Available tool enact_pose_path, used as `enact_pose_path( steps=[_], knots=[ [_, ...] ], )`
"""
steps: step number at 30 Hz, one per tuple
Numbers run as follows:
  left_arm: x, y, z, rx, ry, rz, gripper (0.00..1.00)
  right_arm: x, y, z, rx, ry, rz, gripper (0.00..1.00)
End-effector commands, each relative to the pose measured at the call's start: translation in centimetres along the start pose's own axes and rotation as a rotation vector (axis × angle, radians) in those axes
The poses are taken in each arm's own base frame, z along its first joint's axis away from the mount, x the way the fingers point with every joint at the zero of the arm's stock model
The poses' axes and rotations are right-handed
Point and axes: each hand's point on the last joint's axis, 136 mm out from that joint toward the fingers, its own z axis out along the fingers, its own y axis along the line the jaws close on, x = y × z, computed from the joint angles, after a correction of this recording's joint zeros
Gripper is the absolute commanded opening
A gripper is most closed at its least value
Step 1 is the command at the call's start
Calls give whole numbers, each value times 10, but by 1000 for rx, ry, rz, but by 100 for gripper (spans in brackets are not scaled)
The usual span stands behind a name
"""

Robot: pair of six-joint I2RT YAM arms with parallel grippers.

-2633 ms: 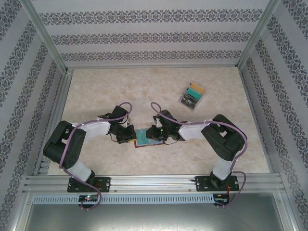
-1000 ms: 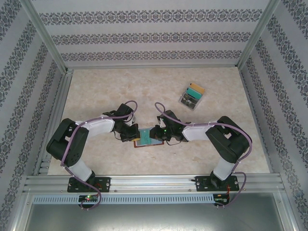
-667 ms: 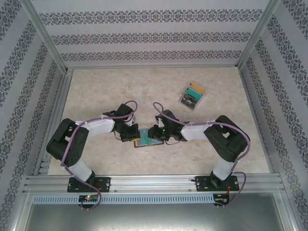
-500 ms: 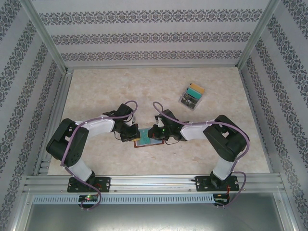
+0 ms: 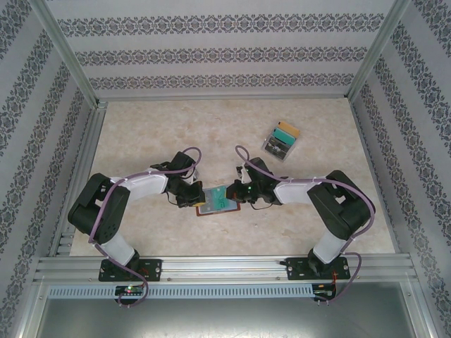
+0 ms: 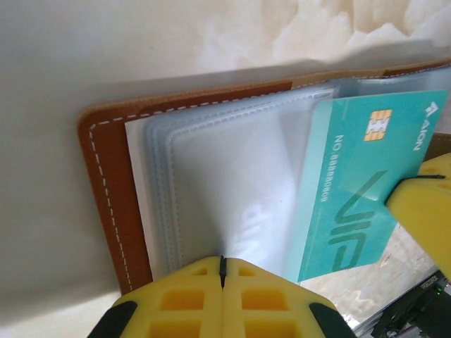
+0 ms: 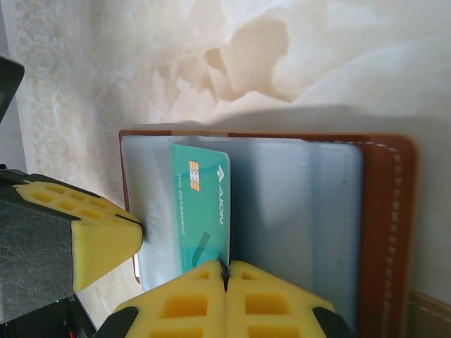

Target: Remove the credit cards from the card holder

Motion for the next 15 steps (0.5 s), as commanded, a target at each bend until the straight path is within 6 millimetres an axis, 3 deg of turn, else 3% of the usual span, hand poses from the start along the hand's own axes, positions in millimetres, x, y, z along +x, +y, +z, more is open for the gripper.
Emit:
enact_pose_path(
  steps=[1,7,15],
  knots=[
    [13,19,4,-76,29,5,1,4,-8,-14,24,7,-30,0],
    [6,7,-5,-51,4,31,2,-7,3,-48,20,-48,-80,0],
    [-8,-25,-27,16,-58,85,4,-21,19,-91,55,-111,-134,0]
  ],
)
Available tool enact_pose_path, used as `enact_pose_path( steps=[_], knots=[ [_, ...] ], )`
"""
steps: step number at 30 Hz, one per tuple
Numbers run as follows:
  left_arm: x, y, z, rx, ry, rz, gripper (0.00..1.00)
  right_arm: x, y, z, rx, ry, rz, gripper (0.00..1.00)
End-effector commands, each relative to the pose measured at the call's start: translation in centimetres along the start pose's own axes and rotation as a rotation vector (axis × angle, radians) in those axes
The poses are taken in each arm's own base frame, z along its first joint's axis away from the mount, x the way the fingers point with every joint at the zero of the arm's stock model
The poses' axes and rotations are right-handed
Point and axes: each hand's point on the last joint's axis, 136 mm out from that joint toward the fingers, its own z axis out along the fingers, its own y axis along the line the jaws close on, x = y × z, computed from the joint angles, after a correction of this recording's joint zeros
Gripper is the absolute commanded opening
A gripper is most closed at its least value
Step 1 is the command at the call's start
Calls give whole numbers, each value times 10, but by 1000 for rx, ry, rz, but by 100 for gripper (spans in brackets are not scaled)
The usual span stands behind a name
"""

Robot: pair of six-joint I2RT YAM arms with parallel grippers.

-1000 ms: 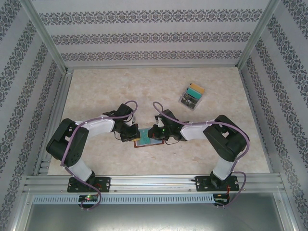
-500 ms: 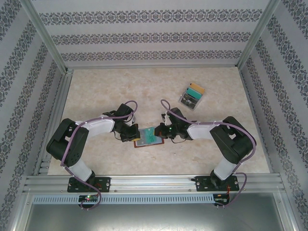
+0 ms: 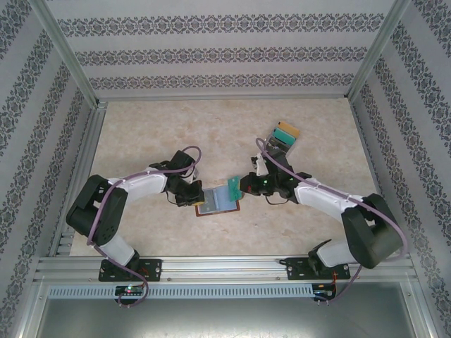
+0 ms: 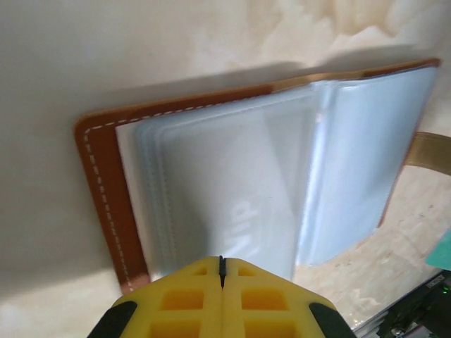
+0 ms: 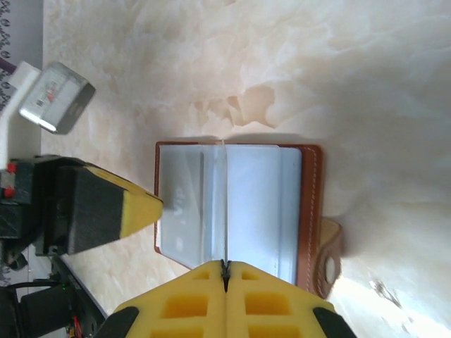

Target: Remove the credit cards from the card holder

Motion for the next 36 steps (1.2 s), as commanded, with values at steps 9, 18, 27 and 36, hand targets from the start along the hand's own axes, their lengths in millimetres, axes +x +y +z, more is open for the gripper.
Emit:
enact_pose_path(
  steps=[9,18,27,36],
  knots=[
    [-22,-42,-45,50,-102,108,14,-25,14,-64,108,-111,-132,0],
    [-34,-56,-89,87,-230,140,87,-73,15,-115,342,-227,-407,0],
    [-36,-66,-111,119,-315,188,100,-137,9,-144,628,-238,-754,0],
    [-30,-65,-115,130,-324,206,99,-177,-12,-132,739,-142,-1024,0]
  ],
)
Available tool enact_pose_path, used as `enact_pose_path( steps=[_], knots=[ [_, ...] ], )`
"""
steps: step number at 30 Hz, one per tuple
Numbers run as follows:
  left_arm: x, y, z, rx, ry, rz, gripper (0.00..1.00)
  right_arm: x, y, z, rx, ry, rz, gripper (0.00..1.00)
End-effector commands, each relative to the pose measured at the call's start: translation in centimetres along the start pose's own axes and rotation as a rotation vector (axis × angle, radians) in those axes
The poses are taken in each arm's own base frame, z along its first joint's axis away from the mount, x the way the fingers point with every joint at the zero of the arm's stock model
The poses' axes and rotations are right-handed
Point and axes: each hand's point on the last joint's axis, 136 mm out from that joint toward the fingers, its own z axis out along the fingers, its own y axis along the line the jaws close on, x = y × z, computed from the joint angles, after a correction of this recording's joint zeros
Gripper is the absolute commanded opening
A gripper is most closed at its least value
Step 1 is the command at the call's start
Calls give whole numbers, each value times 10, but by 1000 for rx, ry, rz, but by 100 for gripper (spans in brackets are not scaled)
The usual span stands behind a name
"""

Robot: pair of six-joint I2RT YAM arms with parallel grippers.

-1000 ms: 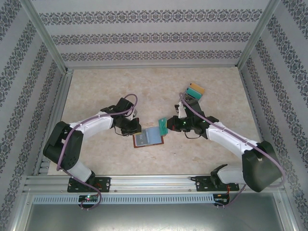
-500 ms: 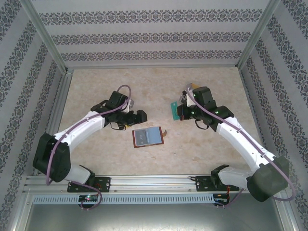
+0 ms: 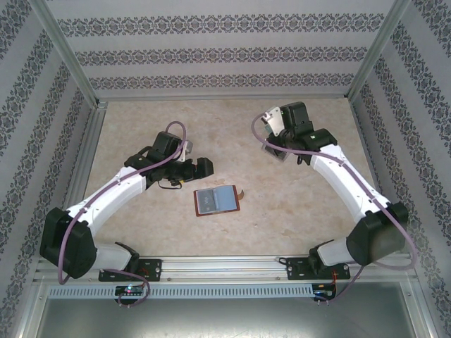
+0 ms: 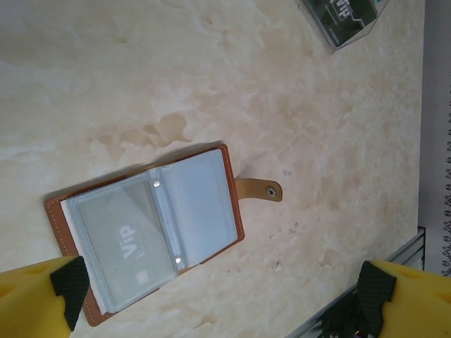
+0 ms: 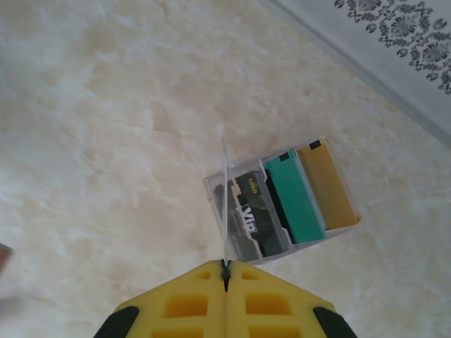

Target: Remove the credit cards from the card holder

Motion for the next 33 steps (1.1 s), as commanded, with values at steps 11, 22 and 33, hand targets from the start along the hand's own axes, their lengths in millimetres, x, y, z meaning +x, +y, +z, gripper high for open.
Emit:
enact_pose_path(
  steps=[11,22,33],
  knots=[
    [6,7,-8,-13,-3,20,100,4,-39,69,6,101,-282,0],
    [9,12,-5,-23,-3,13,100,29,-54,112,-36,184,-228,0],
    [9,17,-1,-38,-3,4,99,55,-60,137,-56,243,-202,0]
  ],
)
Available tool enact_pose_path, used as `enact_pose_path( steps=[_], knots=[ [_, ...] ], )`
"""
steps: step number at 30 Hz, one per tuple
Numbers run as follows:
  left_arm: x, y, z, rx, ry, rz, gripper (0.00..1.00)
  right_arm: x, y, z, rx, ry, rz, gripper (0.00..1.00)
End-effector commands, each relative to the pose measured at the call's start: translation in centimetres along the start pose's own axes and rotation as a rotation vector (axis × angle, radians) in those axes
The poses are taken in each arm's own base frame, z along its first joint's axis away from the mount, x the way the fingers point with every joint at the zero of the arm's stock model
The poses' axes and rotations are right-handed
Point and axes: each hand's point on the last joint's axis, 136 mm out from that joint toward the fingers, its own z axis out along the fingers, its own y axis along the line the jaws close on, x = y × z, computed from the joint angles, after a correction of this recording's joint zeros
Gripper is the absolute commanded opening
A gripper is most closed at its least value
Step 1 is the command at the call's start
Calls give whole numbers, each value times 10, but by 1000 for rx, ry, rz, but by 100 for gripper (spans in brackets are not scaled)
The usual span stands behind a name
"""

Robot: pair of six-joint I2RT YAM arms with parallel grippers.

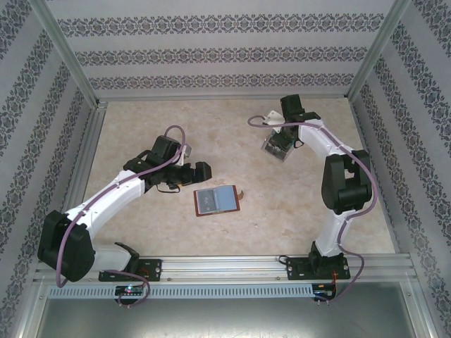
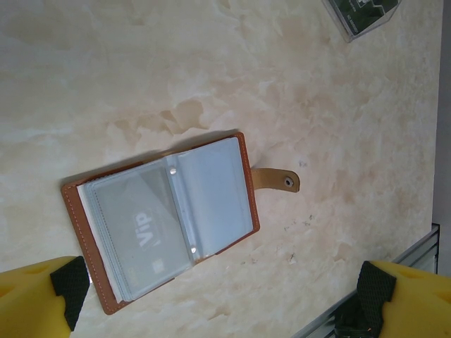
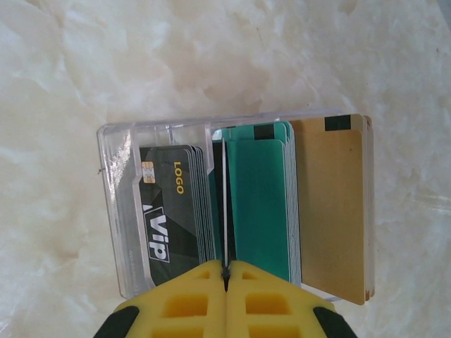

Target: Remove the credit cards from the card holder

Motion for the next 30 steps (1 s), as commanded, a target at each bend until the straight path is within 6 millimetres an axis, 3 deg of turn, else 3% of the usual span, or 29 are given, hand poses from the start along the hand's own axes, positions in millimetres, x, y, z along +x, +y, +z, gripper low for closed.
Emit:
enact_pose_path(
  steps=[1,11,13,17,30],
  knots=[
    [-2,5,-3,-15,-15,4,100,-3,-7,8,0,-15,-4,0],
    [-2,8,-1,-22,-16,-1,100,2,-14,26,29,28,17,0],
    [-1,9,0,-21,-17,-1,100,1,-16,25,35,27,20,10],
    [0,10,1,-17,-15,-3,99,0,-24,23,73,34,31,20],
    [-1,10,1,-13,-11,-5,100,-2,-38,18,139,33,79,21]
  ],
)
